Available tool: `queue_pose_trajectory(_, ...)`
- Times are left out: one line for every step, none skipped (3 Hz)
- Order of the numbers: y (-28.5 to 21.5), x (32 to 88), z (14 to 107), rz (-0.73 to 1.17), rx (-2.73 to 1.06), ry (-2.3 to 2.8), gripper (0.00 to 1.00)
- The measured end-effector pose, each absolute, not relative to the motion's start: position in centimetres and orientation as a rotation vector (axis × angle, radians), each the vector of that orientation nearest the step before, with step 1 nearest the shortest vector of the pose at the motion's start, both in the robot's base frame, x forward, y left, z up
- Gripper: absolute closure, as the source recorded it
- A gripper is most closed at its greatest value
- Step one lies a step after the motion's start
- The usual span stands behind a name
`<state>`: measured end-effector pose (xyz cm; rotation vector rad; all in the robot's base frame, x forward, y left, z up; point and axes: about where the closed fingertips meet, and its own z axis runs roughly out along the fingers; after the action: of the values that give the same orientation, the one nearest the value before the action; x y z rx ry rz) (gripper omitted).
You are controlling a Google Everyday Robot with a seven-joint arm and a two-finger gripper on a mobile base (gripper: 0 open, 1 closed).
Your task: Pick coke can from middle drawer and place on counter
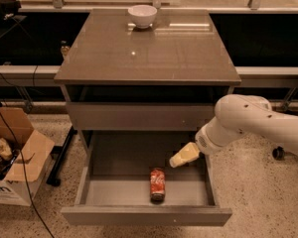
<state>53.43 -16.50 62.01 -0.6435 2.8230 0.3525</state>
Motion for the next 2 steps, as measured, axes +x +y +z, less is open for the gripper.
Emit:
queue_pose_trajectory(-16.4,53.6,61.2,0.365,-0.635,2.825,0.00)
queue_pose_trajectory(-15.8,53.9,59.8,0.395,-0.597,2.857,0.00)
